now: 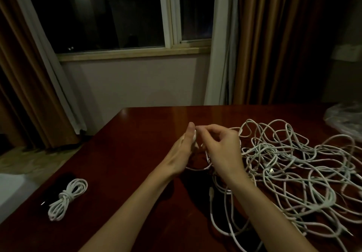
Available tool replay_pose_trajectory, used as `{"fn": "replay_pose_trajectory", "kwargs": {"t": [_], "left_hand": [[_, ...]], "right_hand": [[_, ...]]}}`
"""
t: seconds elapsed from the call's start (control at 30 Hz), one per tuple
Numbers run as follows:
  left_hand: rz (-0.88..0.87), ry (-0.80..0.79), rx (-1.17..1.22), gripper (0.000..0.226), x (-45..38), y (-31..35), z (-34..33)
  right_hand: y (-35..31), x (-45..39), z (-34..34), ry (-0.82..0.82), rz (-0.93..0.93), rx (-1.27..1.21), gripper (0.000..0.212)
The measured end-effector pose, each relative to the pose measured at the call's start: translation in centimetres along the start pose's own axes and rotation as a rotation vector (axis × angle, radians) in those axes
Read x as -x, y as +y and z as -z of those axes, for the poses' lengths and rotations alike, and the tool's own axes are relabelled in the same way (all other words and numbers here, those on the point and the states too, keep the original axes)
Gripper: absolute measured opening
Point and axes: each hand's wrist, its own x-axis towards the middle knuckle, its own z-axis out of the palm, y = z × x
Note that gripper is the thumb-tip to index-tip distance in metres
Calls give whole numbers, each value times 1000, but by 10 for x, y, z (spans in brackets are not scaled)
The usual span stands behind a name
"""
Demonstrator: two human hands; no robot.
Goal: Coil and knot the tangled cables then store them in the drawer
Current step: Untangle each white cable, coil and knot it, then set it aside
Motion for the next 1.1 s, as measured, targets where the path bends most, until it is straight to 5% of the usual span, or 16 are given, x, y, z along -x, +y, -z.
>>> {"fn": "replay_pose_trajectory", "kwargs": {"t": [0.33, 0.47, 0.53, 0.6, 0.7, 0.83, 0.97, 1.1], "left_hand": [[115, 14, 427, 36, -4, -5, 3], [142, 140, 407, 34, -1, -4, -3], [127, 179, 397, 61, 0, -3, -5], [83, 170, 402, 64, -1, -4, -3], [72, 200, 385, 54, -4, -9, 0], [115, 255, 404, 71, -4, -9, -1], [37, 190, 390, 16, -3, -7, 2], [110, 256, 407, 29, -3, -6, 1]], "right_hand": [[3, 9, -7, -386, 172, 428, 41], [4, 9, -10, -386, 212, 476, 33], [4, 10, -13, -360, 236, 502, 38], [5, 11, -14, -316, 243, 496, 43], [3, 13, -12, -289, 129, 362, 50], [5, 13, -12, -309, 32, 256, 45], [7, 11, -13, -291, 39, 206, 44], [9, 11, -12, -313, 21, 197, 54]]}}
